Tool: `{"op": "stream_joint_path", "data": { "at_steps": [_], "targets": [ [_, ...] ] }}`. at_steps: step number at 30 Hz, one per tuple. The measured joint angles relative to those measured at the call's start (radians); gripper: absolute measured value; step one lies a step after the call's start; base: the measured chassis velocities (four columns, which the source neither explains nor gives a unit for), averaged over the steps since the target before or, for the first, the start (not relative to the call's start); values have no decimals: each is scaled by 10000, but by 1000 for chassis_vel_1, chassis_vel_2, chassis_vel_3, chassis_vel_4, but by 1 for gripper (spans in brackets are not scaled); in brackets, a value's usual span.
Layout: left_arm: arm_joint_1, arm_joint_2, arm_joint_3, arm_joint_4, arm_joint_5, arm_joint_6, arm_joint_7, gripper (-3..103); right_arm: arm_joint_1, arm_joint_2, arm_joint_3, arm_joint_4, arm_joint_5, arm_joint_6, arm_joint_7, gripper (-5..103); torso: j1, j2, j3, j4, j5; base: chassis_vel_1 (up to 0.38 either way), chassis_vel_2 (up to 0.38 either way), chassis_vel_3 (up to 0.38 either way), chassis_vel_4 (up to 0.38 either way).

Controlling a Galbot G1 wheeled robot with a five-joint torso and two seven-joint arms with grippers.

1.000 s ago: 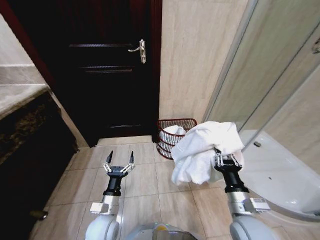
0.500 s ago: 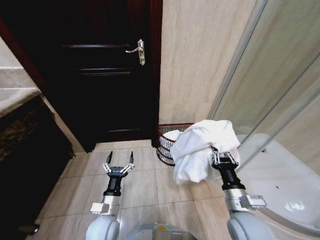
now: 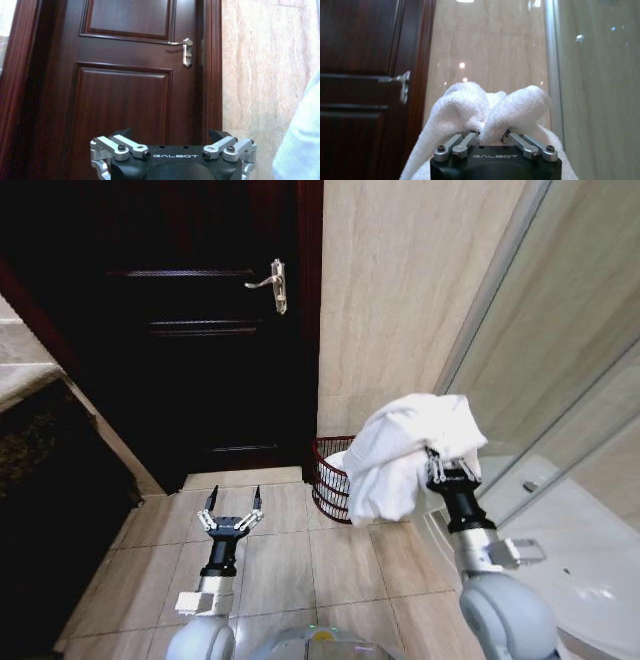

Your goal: Discard the used towel into the hamper.

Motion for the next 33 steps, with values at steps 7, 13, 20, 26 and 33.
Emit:
{"op": "stream_joint_path", "data": {
  "at_steps": [7, 13, 20, 26, 33],
  "targets": [
    [564, -152, -833, 182, -189, -606, 41, 100, 2854, -1429, -95, -845, 1776, -474, 912, 19, 0, -4, 0, 4, 1, 0, 0, 0, 0],
    [825, -505, -1422, 266, -475, -1033, 58, 100, 4505, -2150, -813, -1809, 2245, -561, 1016, 19, 0, -5, 0, 3, 0, 0, 0, 0, 0],
    [1013, -1043, -2020, 335, -680, -1285, 273, 100, 6555, -2207, -1750, -3922, 2295, -371, 677, 19, 0, -8, 0, 4, 0, 0, 0, 0, 0],
    [1243, -1176, -2106, 308, -544, -1414, 296, 100, 7718, -1764, -2223, -5598, 1885, 140, 148, 19, 1, -9, 0, 2, 1, 0, 0, 0, 0],
    [1469, -1173, -2017, 202, -487, -1592, 337, 100, 8107, -1562, -2588, -6185, 1669, 450, -23, 19, 0, -9, -2, 2, 2, 0, 0, 0, 0]
  ]
}}
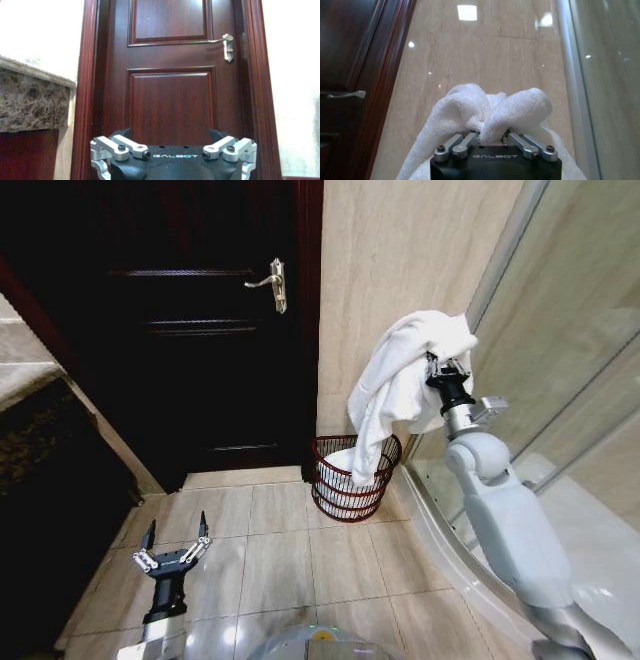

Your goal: Discard the used towel into the hamper.

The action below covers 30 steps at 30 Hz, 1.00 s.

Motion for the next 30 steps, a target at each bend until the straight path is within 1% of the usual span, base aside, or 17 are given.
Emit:
{"op": "stream_joint_path", "data": {
  "at_steps": [3, 5, 8, 14, 17, 22, 24, 25, 26, 28, 29, 30],
  "targets": [
    [6, 4, 28, -21, 43, -25, 18, 100, 294, -22, -61, -106, 4, 20, 6, 19, 0, 0, 0, 1, 0, 0, 0, 0, 0],
    [17, 7, 76, -68, 84, -58, 23, 100, 700, -239, -134, -106, 211, -72, 70, 19, -1, 0, -2, 1, -7, 0, 0, 0, 0],
    [35, 9, 107, -88, 123, -69, 22, 100, 978, -437, -140, -82, 336, -209, 82, 19, -2, 0, -1, 1, -1, 0, 0, 0, 0],
    [134, 12, 225, -46, 291, -201, -20, 100, 940, -560, -217, 169, 444, -371, 68, 19, -3, 1, -2, -1, -4, 0, 0, 0, 0],
    [167, 12, 284, -32, 359, -254, -41, 100, 761, -492, -368, 151, 421, -372, 22, 19, -2, 0, -2, 1, -1, 0, 0, 0, 0],
    [278, 16, 331, -13, 402, -399, -147, 100, 42, -153, -803, -181, 276, -329, -251, 19, -2, 0, -2, 2, -4, 0, 0, 0, 0],
    [436, 18, 329, 27, 414, -542, -199, 100, -316, 9, -990, -569, 221, -282, -543, 19, -2, 0, -2, 2, -1, 0, 0, 0, 0],
    [436, 18, 329, 27, 414, -542, -199, 100, -316, 9, -990, -569, 221, -282, -543, 19, -2, 0, -2, 2, -1, 0, 0, 0, 0],
    [505, 19, 326, 57, 443, -625, -250, 100, -435, 66, -1039, -753, 215, -273, -773, 19, -2, 0, -1, 1, 1, 0, 0, 0, 0],
    [668, 20, 331, 103, 495, -809, -359, 100, -586, 258, -1179, -1284, 210, 83, -1185, 19, -3, 0, -2, -1, -4, 0, 0, 0, 0],
    [668, 20, 331, 103, 495, -809, -359, 100, -586, 258, -1179, -1284, 210, 83, -1185, 19, -3, 0, -2, -1, -4, 0, 0, 0, 0],
    [725, 19, 332, 106, 497, -854, -387, 100, -632, 387, -1255, -1494, 240, 255, -1237, 19, -2, 0, -1, 1, -3, 0, 0, 0, 0]
  ]
}}
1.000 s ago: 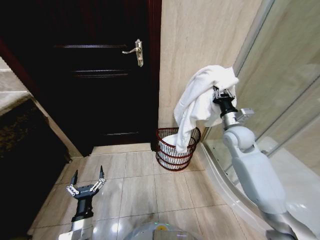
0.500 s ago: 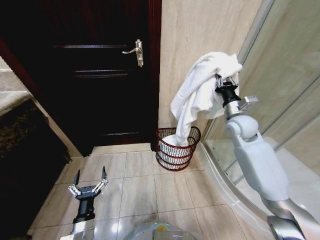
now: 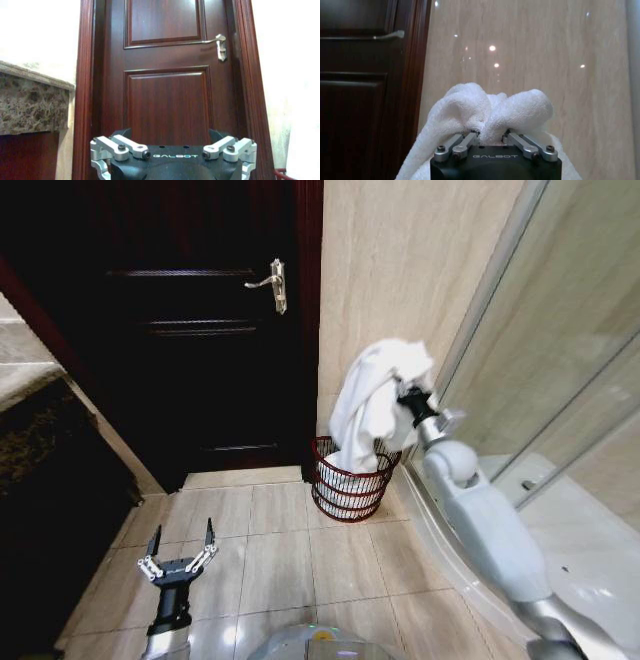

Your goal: Discard the used towel into the hamper.

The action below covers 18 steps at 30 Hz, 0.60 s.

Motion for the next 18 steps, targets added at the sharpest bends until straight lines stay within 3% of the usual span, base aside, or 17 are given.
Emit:
{"op": "stream_joint_path", "data": {
  "at_steps": [6, 18],
  "targets": [
    [47, 1, 17, 39, 41, -61, -24, 100, -378, 522, -189, 78, 947, 109, -43, 19, 0, 0, 0, -2, -1, 0, 0, 0, 0],
    [19, 1, 39, 95, 135, -117, -110, 100, -440, 1334, -73, -735, 1604, 720, 131, 19, 0, 0, -1, 2, 0, 0, 0, 0, 0]
  ]
}}
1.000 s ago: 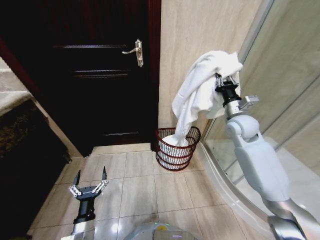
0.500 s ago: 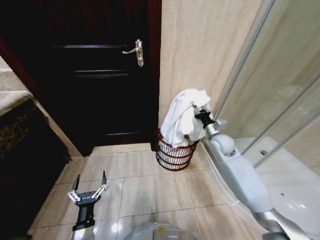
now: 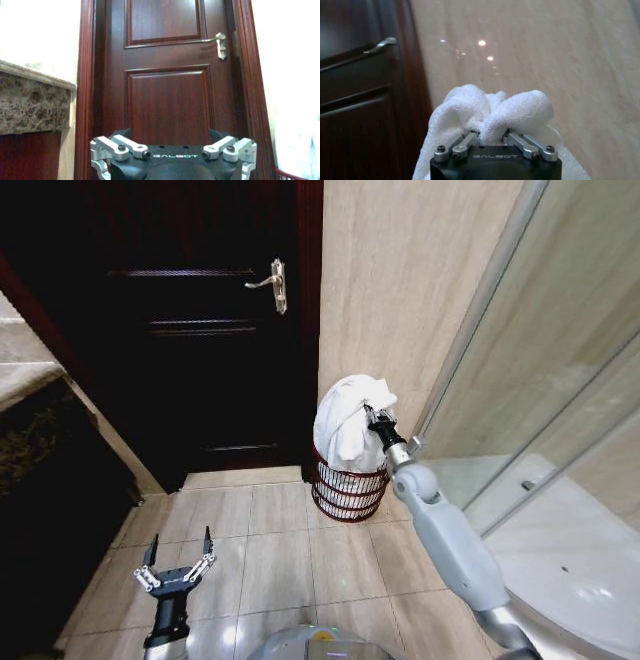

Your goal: Discard the used towel into the hamper.

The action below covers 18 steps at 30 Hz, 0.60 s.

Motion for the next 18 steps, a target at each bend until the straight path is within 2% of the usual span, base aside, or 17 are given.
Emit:
{"op": "stream_joint_path", "data": {
  "at_steps": [8, 12, 14, 16, 18],
  "targets": [
    [-73, 0, -35, -58, 4, -24, -29, 100, -467, -252, 467, -824, 254, 126, 71, 19, 0, 0, 0, -4, 2, 0, 0, 0, 0],
    [-153, 0, 8, -14, 5, -27, -30, 100, -520, -465, 600, -1396, -82, 486, -95, 19, 0, 0, 0, -4, 2, 0, 0, 0, 0],
    [-170, 0, 73, 17, 18, -29, -30, 100, -416, -633, 656, -1665, -664, 678, -230, 19, 1, 0, 1, -4, 5, 0, 0, 0, 0],
    [-169, 0, 110, 33, 23, -29, -30, 100, -376, -732, 649, -1621, -788, 622, -250, 19, 0, -1, 0, -1, 5, 0, 0, 0, 0],
    [-168, 0, 169, 64, 32, -42, -36, 100, -329, -1075, 428, -1170, -594, 91, -232, 19, 0, -1, 0, -2, -3, 0, 0, 0, 0]
  ]
}}
